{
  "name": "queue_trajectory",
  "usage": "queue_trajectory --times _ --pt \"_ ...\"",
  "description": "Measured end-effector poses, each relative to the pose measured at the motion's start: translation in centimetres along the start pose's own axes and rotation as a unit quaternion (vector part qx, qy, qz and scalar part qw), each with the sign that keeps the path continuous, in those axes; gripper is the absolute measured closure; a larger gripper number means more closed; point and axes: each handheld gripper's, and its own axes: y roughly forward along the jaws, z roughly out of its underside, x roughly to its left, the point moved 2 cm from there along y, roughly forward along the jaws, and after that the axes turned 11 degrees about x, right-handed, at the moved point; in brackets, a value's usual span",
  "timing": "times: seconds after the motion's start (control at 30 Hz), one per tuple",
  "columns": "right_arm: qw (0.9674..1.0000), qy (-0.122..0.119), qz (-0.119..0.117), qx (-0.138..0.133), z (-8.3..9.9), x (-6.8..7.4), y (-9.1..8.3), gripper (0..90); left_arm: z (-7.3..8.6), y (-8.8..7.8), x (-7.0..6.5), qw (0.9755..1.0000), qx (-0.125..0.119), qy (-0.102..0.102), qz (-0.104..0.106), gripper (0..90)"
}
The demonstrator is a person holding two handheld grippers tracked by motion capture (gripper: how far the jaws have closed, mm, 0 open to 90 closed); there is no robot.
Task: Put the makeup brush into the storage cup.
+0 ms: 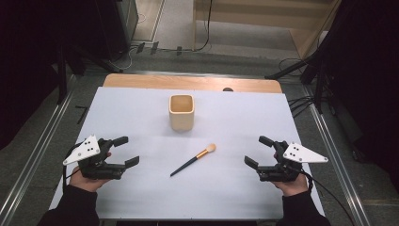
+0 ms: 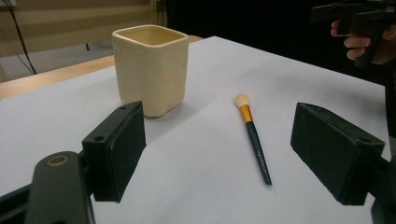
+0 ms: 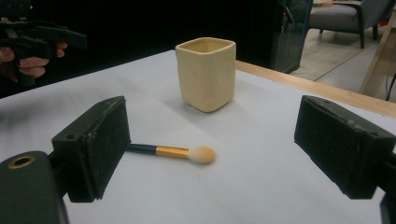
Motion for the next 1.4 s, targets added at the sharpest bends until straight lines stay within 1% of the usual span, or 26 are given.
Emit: queue_trajectory --times 0.47,0.77,1.1,1.4 --pt "1.0 -0.001 -0.002 0.001 0.01 0.02 0.01 12.0 0.0 -0.04 0.0 1.0 -0.002 0.001 -0.001 18.8" --pt "1.0 -0.004 0.002 -0.002 -0.01 0.0 -0.05 13.1 0.02 -0.06 0.02 1.0 -0.001 0.0 -0.001 18.8" --pt "1.0 -0.002 0.002 -0.003 0.0 -0.03 -0.1 13.3 0.01 -0.1 0.0 1.0 -0.002 0.002 0.0 18.8" --pt "1.0 0.0 -0.001 -0.001 0.04 -0.07 -0.09 13.6 0.01 -0.08 -0.08 1.0 -0.001 0.009 -0.003 18.7"
